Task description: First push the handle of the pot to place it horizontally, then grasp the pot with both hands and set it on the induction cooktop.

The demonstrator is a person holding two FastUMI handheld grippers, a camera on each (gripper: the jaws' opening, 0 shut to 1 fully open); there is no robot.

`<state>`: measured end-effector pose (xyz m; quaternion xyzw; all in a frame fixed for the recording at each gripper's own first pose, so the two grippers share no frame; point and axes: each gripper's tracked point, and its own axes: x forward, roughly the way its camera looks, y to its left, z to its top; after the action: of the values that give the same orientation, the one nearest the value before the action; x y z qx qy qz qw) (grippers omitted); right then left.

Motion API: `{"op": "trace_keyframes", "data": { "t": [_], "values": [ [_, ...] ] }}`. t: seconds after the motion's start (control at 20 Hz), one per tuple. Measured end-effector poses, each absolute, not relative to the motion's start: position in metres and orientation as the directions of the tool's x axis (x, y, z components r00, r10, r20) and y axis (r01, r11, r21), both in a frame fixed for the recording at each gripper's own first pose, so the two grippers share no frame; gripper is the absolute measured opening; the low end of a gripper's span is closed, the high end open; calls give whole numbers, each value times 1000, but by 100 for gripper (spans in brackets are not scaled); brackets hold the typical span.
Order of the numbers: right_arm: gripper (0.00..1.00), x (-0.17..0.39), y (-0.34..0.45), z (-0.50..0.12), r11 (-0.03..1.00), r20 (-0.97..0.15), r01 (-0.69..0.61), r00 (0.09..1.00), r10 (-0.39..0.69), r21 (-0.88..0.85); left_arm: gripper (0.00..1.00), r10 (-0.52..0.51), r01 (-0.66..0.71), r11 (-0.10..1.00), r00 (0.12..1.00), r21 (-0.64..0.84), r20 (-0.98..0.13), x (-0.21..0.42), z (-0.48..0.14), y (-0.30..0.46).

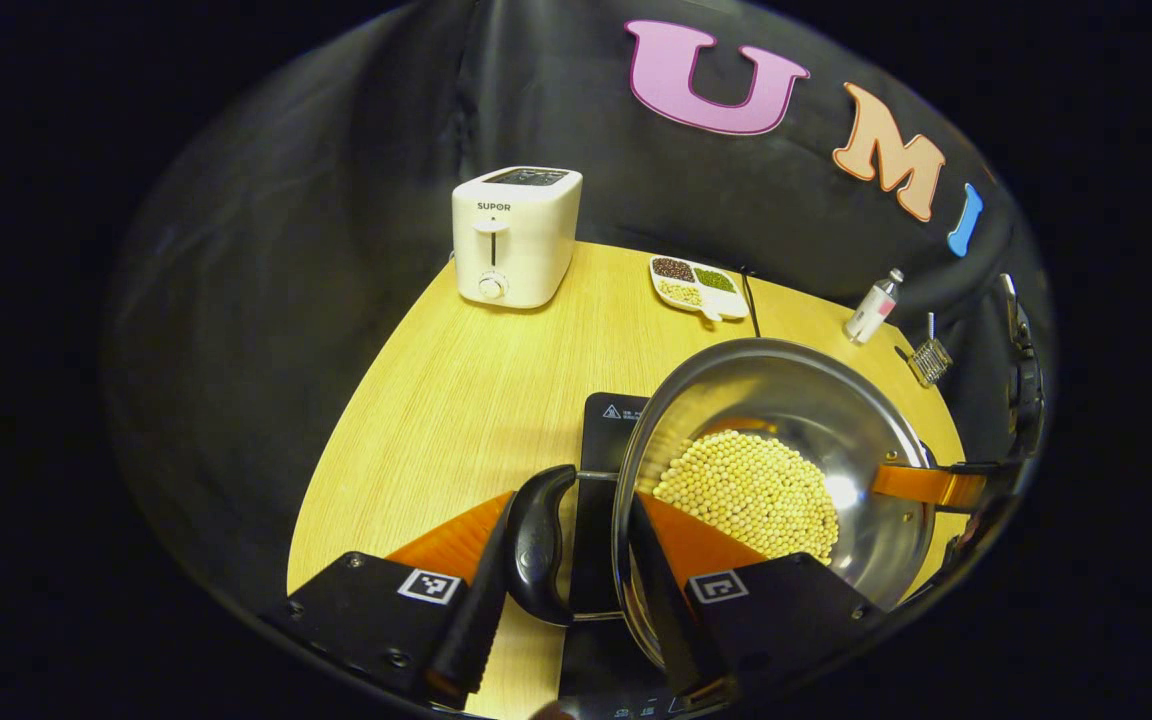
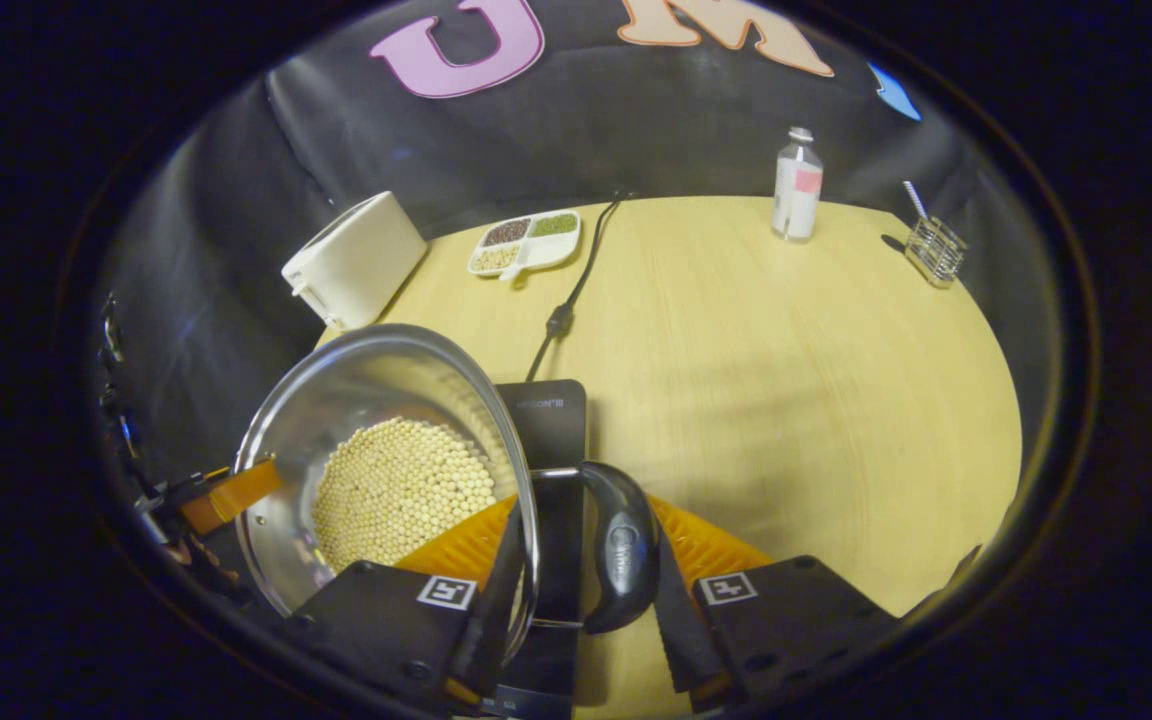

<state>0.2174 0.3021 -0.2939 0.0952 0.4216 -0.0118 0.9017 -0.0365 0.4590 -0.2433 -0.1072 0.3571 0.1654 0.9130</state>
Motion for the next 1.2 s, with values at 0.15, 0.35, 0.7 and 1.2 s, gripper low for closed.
{"op": "trace_keyframes", "data": {
  "t": [0.15,0.35,0.7,1.2],
  "values": [
    [69,216,304,-295,982,-768,97,638,64,162,75,208,-358,930,694,-80,-689,-34,-243,453],
    [96,215,301,-296,984,-766,93,640,59,153,89,240,-347,937,695,-24,-678,-30,-241,458],
    [95,220,298,-289,983,-748,89,660,63,161,98,273,-321,946,704,50,-655,-22,-233,460],
    [99,231,293,-247,979,-665,37,739,109,202,98,332,-282,943,785,175,-523,0,-179,454]
  ]
}}
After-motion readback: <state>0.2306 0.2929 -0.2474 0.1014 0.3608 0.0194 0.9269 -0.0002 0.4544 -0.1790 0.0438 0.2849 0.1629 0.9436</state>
